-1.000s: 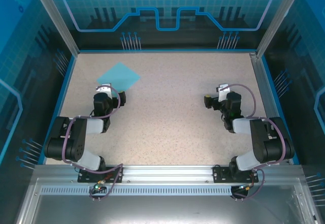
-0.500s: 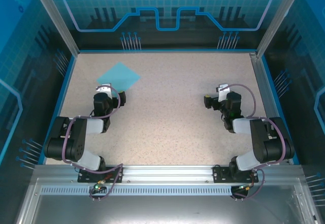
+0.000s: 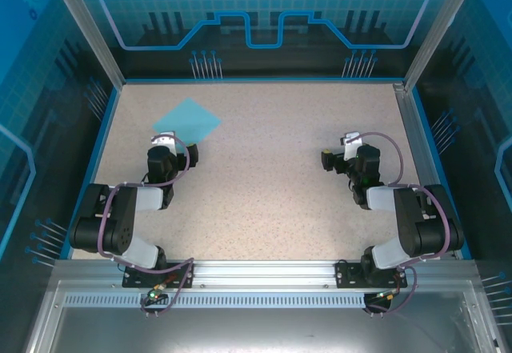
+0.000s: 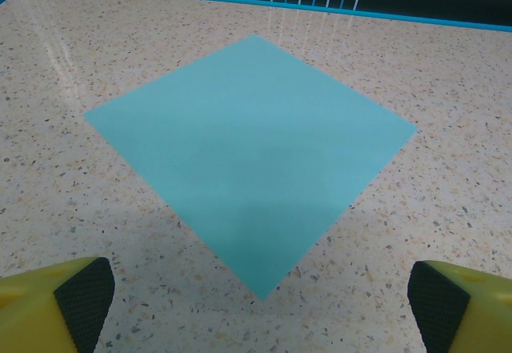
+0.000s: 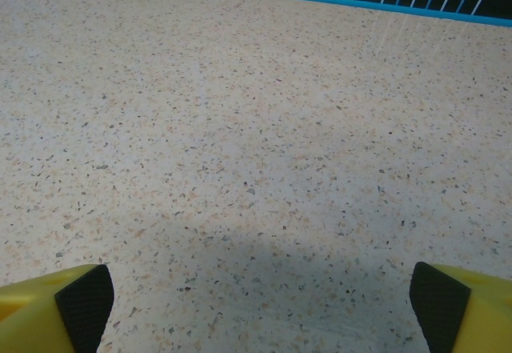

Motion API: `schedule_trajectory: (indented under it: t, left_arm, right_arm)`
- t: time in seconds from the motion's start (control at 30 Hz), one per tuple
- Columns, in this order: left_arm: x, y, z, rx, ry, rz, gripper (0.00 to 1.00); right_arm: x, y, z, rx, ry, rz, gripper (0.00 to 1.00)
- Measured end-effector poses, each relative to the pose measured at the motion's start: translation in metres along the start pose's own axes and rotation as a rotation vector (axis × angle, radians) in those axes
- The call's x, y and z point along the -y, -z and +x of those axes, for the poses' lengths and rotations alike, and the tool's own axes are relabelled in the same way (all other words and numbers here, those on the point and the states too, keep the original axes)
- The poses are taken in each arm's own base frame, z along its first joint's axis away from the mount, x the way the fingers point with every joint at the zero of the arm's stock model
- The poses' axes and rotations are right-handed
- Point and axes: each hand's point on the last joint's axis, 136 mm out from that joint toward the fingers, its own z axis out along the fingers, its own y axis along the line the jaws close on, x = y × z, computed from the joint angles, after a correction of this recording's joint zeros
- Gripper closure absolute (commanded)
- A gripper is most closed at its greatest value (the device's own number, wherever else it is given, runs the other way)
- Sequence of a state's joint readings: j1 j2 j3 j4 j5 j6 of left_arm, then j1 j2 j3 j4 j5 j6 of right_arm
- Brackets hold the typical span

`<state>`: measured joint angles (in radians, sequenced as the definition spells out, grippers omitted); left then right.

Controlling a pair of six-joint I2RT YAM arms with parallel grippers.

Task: Fold a paper plane with a square sheet of paper (pick it up from the middle)
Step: Move the square sheet of paper to the center of the table.

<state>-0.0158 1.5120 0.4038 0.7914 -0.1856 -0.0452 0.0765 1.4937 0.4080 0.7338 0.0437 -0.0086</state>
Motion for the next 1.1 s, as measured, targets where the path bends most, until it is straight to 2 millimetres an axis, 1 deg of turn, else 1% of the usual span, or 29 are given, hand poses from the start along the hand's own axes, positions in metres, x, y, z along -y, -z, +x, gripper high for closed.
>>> schedule_trajectory:
  t: [0.23, 0.47, 0.53, 0.6, 0.67, 0.73, 0.77, 0.83, 0.9, 0.93, 1.0, 1.07, 1.1]
  left_arm:
    - [0.000, 0.000, 0.000, -0.001, 0.000, 0.001, 0.01]
    - [0.008, 0.001, 0.001, -0.001, -0.020, 0.045, 0.01]
    - [0.008, 0.004, 0.003, 0.000, -0.022, 0.050, 0.02]
    - [0.007, 0.011, 0.003, 0.003, -0.021, 0.050, 0.02]
    - [0.007, 0.021, -0.007, 0.023, -0.020, 0.053, 0.01]
    - [0.009, 0.029, -0.024, 0.070, -0.016, 0.059, 0.02]
    - [0.010, 0.034, -0.033, 0.095, -0.013, 0.061, 0.01]
    - [0.010, 0.042, -0.041, 0.103, -0.005, 0.062, 0.02]
    - [0.009, 0.049, -0.048, 0.086, 0.014, 0.054, 0.01]
    - [0.007, 0.053, -0.055, 0.083, 0.033, 0.045, 0.02]
    - [0.003, 0.062, -0.070, 0.087, 0.098, 0.019, 0.01]
    - [-0.001, 0.072, -0.085, 0.098, 0.190, -0.006, 0.02]
    - [-0.004, 0.076, -0.090, 0.095, 0.251, -0.023, 0.02]
  right_arm:
    - [-0.003, 0.000, -0.001, 0.000, 0.004, -0.019, 0.01]
    - [-0.003, -0.001, -0.004, 0.007, 0.011, -0.024, 0.00]
    - [-0.003, 0.002, -0.005, 0.024, 0.020, -0.024, 0.00]
    - [-0.005, 0.007, -0.001, 0.037, 0.030, -0.024, 0.01]
    - [-0.006, 0.011, 0.002, 0.040, 0.041, -0.026, 0.01]
    - [-0.007, 0.014, 0.000, 0.044, 0.048, -0.029, 0.01]
    - [-0.008, 0.017, -0.004, 0.050, 0.052, -0.028, 0.01]
    - [-0.008, 0.022, -0.015, 0.044, 0.047, -0.030, 0.01]
    - [-0.007, 0.029, -0.035, 0.046, 0.022, -0.024, 0.01]
    - [-0.005, 0.034, -0.049, 0.054, 0.000, -0.017, 0.01]
    - [-0.003, 0.051, -0.076, 0.080, -0.044, -0.012, 0.00]
    - [-0.004, 0.072, -0.096, 0.101, -0.089, -0.019, 0.01]
    - [-0.004, 0.082, -0.104, 0.107, -0.117, -0.022, 0.01]
